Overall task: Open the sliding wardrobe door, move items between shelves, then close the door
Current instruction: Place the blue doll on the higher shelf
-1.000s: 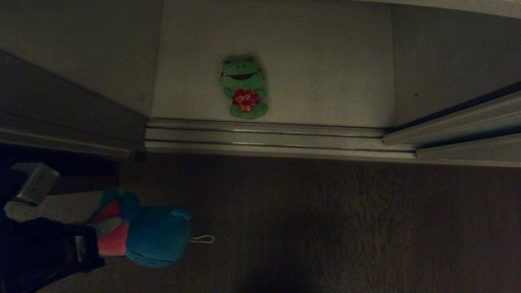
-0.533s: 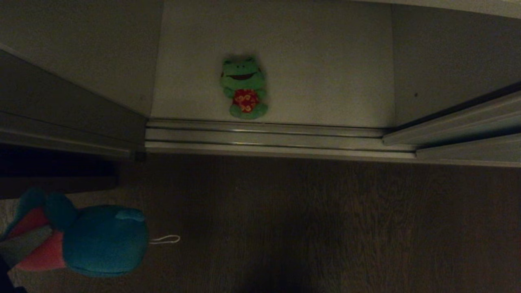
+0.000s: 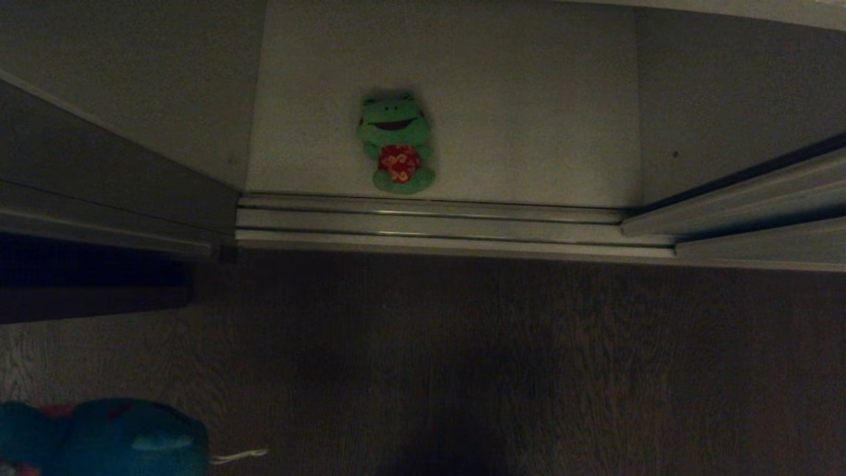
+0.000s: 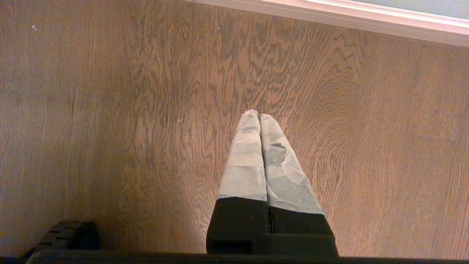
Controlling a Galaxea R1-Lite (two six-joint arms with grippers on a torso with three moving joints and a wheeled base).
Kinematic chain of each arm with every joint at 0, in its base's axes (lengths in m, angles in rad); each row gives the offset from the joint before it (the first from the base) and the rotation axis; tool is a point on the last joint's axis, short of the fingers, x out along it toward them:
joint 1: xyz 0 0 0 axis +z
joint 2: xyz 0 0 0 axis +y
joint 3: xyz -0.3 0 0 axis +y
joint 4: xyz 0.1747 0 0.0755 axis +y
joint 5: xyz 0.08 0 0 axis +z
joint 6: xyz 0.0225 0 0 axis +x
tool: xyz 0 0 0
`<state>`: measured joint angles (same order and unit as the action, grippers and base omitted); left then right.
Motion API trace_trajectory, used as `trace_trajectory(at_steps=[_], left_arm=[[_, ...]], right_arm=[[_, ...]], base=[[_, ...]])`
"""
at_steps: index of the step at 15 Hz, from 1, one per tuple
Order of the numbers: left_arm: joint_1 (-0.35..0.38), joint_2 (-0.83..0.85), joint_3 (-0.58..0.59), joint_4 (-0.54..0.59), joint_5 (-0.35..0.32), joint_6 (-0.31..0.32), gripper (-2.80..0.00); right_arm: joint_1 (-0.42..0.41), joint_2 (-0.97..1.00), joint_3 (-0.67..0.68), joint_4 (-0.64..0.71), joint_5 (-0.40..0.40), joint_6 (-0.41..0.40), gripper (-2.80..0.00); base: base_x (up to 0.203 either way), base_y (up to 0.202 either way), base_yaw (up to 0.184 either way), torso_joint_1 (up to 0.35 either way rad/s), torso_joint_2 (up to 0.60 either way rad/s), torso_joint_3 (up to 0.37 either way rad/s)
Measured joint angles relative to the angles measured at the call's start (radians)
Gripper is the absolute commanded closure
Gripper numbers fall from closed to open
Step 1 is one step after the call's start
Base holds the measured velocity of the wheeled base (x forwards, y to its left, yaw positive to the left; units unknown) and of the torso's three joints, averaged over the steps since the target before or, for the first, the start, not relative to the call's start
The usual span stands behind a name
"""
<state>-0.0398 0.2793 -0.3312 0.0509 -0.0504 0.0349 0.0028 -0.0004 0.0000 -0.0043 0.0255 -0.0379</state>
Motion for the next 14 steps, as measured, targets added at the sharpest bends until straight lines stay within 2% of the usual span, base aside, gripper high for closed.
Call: trace_trajectory(at_steps=[7,10,14], left_arm=[[0.034,-0.249,0.250,0.000,-0.021,0.033,0.00],[0.035,-0.274,0.283,-0.014,-0.016,0.035,0.00],[0.036,-0.282,0.290,-0.018,-0.012,0.025,0.00]], right_arm=[[0.000,0.000,0.000,0.000,0.000,0.000,0.00],[0.000,0.000,0.000,0.000,0.000,0.000,0.00],[0.000,0.000,0.000,0.000,0.000,0.000,0.00]], base=[[0.000,0.000,0.000,0.000,0.00,0.000],[0.000,0.000,0.000,0.000,0.00,0.021],[0.000,0.000,0.000,0.002,0.00,0.165]])
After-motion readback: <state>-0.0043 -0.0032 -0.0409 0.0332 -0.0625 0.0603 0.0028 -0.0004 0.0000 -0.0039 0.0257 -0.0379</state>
